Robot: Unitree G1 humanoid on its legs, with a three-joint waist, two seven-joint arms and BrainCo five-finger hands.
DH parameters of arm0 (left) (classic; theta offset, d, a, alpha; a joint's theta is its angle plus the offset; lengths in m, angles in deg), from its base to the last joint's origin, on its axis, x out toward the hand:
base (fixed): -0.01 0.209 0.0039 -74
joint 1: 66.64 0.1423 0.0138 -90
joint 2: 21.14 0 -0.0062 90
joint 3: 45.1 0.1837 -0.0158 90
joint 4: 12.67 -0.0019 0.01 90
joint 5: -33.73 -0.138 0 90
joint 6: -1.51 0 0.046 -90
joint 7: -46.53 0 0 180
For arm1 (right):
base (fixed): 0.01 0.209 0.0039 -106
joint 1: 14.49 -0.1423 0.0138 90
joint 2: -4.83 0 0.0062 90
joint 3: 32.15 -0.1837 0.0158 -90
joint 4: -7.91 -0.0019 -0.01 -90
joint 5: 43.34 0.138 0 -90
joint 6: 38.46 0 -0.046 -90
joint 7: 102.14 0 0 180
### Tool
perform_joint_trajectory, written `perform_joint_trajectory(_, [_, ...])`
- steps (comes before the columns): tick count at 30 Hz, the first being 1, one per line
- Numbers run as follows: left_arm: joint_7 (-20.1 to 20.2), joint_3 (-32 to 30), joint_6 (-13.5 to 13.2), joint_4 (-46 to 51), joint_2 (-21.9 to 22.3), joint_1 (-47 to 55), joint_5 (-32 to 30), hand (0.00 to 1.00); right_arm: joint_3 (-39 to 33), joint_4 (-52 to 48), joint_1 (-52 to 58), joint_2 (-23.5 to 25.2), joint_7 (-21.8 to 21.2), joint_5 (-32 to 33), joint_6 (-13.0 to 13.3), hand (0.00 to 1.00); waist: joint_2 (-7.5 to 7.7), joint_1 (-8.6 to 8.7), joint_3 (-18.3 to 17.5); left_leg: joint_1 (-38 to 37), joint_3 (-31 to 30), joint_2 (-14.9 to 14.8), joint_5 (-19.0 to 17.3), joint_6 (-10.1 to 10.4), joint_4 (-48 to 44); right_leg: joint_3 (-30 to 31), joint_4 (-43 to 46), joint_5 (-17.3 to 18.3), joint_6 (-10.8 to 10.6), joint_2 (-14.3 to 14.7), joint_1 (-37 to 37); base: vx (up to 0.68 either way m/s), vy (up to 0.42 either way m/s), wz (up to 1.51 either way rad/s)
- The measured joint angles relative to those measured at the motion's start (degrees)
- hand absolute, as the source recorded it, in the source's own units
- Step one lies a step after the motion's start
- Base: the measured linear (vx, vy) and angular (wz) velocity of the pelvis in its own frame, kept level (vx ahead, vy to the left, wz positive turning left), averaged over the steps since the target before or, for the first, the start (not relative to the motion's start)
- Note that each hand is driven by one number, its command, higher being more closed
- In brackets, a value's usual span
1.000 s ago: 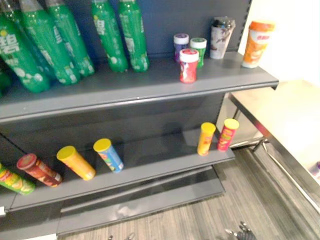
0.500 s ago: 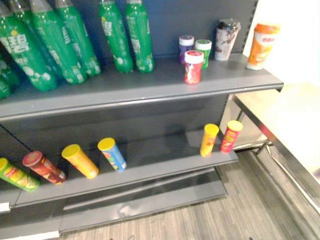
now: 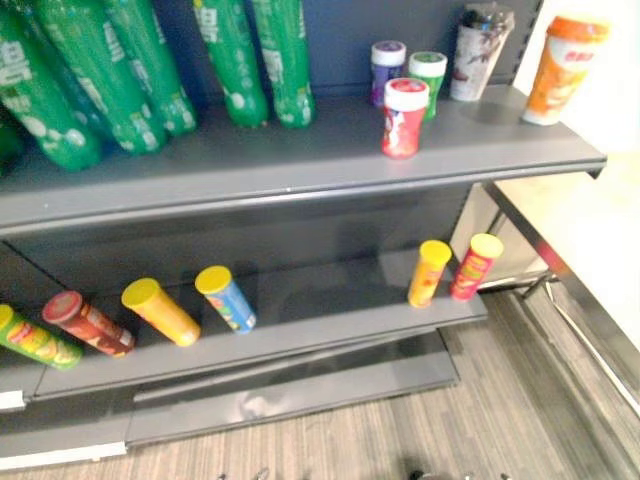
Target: Put the gum and the chips on the shelf.
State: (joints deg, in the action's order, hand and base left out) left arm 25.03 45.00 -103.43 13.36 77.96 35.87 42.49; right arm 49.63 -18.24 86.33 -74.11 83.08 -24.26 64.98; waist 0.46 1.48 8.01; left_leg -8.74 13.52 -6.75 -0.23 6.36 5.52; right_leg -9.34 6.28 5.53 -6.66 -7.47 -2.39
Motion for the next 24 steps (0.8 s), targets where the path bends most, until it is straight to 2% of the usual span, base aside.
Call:
perform_joint_trajectory(3, [0.0, 0.01, -0.05, 0.0, 0.0, -0.07, -0.01, 0.0, -0.13, 0.0, 0.02, 0.29, 0.34, 0.07, 1.08, 0.0, 0.0, 0.0, 0.32, -0.28, 0.02, 0.02, 0.0, 0.01, -0.01, 0.01, 0.13, 0.05, -0.03, -0.05, -0.1, 0.02, 0.0, -0.01])
perform_joint_trajectory(7, [0.2, 0.08, -0.23, -0.01, 0.0, -0.07, -0.07, 0.0, -0.31, 0.0, 0.05, 0.42, 0.76, 0.26, 1.07, 0.0, 0.13, 0.02, 0.38, -0.58, 0.15, 0.22, 0.0, -0.01, -0.03, 0.0, 2.16, 1.15, -0.06, -0.48, 0.56, -0.01, 0.002, 0.0])
perform_joint_trajectory(10, [0.56, 0.09, -0.82, 0.03, -0.11, -0.32, -0.07, 0.0, -0.4, -0.27, -0.18, 0.47, 1.14, 1.28, 1.06, 0.0, 0.8, -0.02, 0.91, -0.13, 1.34, 0.58, -0.55, -0.53, -1.13, 0.99, 5.03, 2.23, -0.11, -1.41, 2.74, -0.05, 0.021, -0.13])
perform_joint_trajectory(12, [0.71, 0.07, -0.77, 0.03, -0.4, -0.74, -0.2, 0.0, -0.57, -0.68, -0.52, 0.7, 1.77, 1.77, 1.03, 0.0, 1.48, 0.01, 1.35, 1.42, 2.62, 0.53, -2.79, -0.81, -5.52, 2.75, 6.0, 2.16, -0.28, -1.94, 3.82, -0.05, 0.04, -0.41])
perform_joint_trajectory(16, [1.64, -0.51, 0.46, 0.17, -0.67, -1.03, -1.26, 0.0, -4.06, -5.43, 0.34, 2.05, 1.72, 4.78, 1.08, 0.0, 1.41, 0.07, 1.51, 3.87, 7.58, -1.15, -9.02, -1.4, -15.37, 6.4, 3.73, -0.54, -3.01, -1.97, 4.16, -0.05, 0.068, -0.66])
perform_joint_trajectory(17, [1.76, -0.87, 0.9, 0.6, -0.71, -1.06, -1.38, 0.0, -5.18, -7.78, 0.62, 2.86, 1.59, 6.03, 1.08, 0.0, 1.85, -0.24, 1.49, 4.32, 10.55, -1.8, -10.45, -2.34, -17.77, 4.79, 1.97, -0.56, -3.95, -3.02, 4.64, -0.14, 0.16, -1.29])
perform_joint_trajectory(18, [1.71, -1.57, 1.52, 0.72, -0.69, -0.75, -1.7, 0.0, -5.5, -10.02, 0.54, 3.58, 1.01, 6.81, 1.3, 0.0, 1.64, -0.19, 1.72, 4.45, 14.79, -2.74, -11.1, -3.21, -18.12, -1.27, 1.74, 0.94, -3.58, -5.28, 5.49, -0.14, 0.158, -1.41])
perform_joint_trajectory(19, [1.61, -1.67, 1.77, 0.78, -0.23, -0.8, -1.7, 0.0, -5.3, -10.48, 0.25, 3.78, 0.34, 6.81, 1.55, 0.0, 0.76, -0.18, 1.51, 4.4, 16.88, -3.69, -11.32, -3.51, -18.38, -4.42, 2.79, 1.72, -2.72, -6.04, 6.23, -0.11, 0.157, -1.66])
perform_joint_trajectory(20, [1.41, -2.17, 1.83, 1.09, -0.42, -0.99, -1.37, 0.0, -4.86, -10.46, -0.66, 4.18, -0.85, 6.77, 1.53, 0.0, 0.86, -0.27, 1.93, 4.36, 20.93, -6.19, -11.64, -3.46, -19.13, -10.53, 7.61, 1.84, 0.73, -7.18, 8.52, -0.05, 0.118, -1.66])
perform_joint_trajectory(21, [1.08, -2.86, 1.92, 1.31, -0.82, -1.17, -0.54, 0.0, -4.76, -10.26, -1.09, 4.46, -1.94, 6.5, 1.53, 0.0, 0.99, -0.29, 2.44, 3.81, 24.01, -8.41, -11.56, -3.35, -19.28, -15.65, 13.49, 2.33, 2.93, -7.55, 9.15, -0.02, 0.09, -1.6])
perform_joint_trajectory(23, [0.53, -2.85, 2.54, 1.88, -1.52, -2.08, 0.12, 0.0, -4.72, -9.66, -1.05, 4.41, -2.92, 6.04, 1.86, 0.0, 1.84, -0.31, 2.54, 2.75, 28.31, -10.18, -11.37, -3.01, -19.44, -20.04, 18.04, 2.65, 3.47, -8.86, 7.05, 0.01, -0.008, -1.31])
perform_joint_trajectory(24, [0.37, -2.87, 2.64, 2.9, -1.76, -2.27, 0.12, 0.0, -4.5, -8.95, -1.05, 4.33, -3.02, 5.99, 2.1, 0.0, 2.45, -0.31, 2.45, 2.38, 30.79, -10.6, -11.23, -2.78, -19.7, -22.21, 17.92, 0.98, 5.02, -9.96, 4.55, 0.02, -0.096, -1.21])
